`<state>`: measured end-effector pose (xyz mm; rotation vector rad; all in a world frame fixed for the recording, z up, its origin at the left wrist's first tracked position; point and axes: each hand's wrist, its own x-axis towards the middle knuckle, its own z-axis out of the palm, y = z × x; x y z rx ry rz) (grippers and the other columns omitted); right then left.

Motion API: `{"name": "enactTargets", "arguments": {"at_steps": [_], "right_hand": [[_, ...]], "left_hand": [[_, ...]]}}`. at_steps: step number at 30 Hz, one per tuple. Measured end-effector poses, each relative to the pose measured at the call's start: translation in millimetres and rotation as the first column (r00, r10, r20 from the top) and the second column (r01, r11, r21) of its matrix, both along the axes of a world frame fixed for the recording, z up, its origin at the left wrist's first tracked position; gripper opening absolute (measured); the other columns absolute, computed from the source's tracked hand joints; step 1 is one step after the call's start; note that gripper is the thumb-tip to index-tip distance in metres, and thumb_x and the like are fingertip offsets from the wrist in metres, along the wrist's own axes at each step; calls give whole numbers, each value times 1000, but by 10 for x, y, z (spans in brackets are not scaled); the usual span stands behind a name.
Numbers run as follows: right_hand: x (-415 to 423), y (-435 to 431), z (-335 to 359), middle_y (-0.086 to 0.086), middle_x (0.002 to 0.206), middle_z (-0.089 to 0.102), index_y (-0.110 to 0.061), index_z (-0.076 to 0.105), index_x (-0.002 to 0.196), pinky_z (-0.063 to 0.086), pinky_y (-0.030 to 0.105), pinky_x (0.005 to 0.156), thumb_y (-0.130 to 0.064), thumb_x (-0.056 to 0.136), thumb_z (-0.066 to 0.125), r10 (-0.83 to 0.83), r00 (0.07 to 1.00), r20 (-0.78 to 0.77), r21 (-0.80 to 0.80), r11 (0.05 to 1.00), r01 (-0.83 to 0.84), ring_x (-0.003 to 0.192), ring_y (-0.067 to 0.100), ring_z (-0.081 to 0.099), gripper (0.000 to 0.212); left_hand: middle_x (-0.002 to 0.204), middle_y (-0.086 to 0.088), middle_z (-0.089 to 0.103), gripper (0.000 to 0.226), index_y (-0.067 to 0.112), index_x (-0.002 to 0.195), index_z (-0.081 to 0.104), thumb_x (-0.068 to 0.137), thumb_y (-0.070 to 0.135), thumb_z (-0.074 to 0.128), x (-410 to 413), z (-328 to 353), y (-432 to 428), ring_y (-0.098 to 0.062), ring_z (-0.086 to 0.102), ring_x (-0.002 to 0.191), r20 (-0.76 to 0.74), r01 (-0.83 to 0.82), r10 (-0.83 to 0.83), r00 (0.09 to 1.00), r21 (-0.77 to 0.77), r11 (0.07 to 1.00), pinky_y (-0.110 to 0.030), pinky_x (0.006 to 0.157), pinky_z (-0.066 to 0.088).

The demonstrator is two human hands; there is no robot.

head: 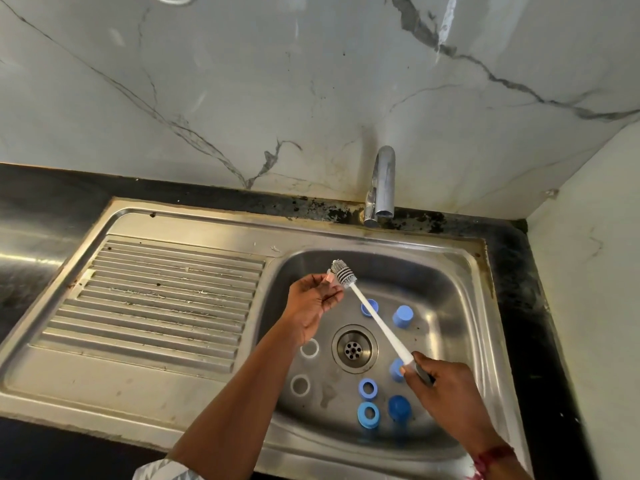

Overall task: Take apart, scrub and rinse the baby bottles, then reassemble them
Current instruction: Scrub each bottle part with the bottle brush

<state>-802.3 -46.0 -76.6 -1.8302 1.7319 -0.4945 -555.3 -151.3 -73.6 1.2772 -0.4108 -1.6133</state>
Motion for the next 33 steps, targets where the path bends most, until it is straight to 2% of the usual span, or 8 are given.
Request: {"name": "enactTargets", "arguments": {"at_steps": [4,9,14,20,22,24,27,33], "right_hand": [[-19,28,-34,-9,61,65,-14,79,98,46,16,50,-30,79,82,13,969,-247,-186,981,-60,47,6,55,24],[224,220,-110,2,67,66,-9,77,97,45,26,38,-39,88,46,-79,911,-405,-329,942,-64,44,19,56,44],[577,424,-107,3,64,63,-6,78,95,43,27,33,-37,83,45,-113,927,-359,-315,949,-6,39,19,53,46],[561,570,-174,0,61,59,-9,79,94,42,27,30,-41,81,46,-116,931,-346,-301,953,7,38,17,51,48],[548,588,-176,0,61,59,-10,79,94,44,27,30,-42,80,49,-103,939,-329,-251,968,18,38,17,51,46],[533,535,-161,0,58,57,-11,78,92,43,28,31,-34,78,71,-111,947,-301,-247,968,35,37,18,51,28],[547,426,-86,-4,55,58,-15,76,81,44,26,34,-22,56,96,-126,961,-247,-192,978,79,39,14,54,33],[445,283,-96,-5,60,63,-23,70,77,50,24,53,-35,86,73,-177,978,-108,18,984,180,54,10,58,16]], "left_hand": [[97,-18,73,10,0,99,65,94,8,62,5,-40,-43,-25,72,92,99,60,-61,993,18,998,-37,88,59],[83,-16,71,14,2,88,66,90,14,72,-232,-37,-61,-26,68,83,224,-28,16,974,51,998,-43,87,58],[97,-20,71,18,-4,103,61,92,7,68,-412,-41,-65,-22,69,79,1,-324,331,943,216,921,-31,72,61],[84,-11,70,15,2,89,64,89,14,72,-369,-80,-106,-19,69,75,20,-454,464,885,255,854,-31,74,61],[88,-13,71,15,4,87,63,88,15,73,-371,-88,-128,-22,71,81,43,-429,432,901,239,871,-31,73,61],[94,-15,72,14,3,88,63,90,15,71,-406,-88,-129,-23,71,88,59,-360,355,933,205,910,-31,75,61],[90,-14,70,11,3,87,64,92,12,69,-438,-72,-92,-20,67,85,140,-276,259,956,120,954,-28,77,60],[83,-11,74,13,7,86,73,85,19,78,-336,-224,-62,-21,68,77,440,-126,68,895,103,987,-40,85,60]]}}
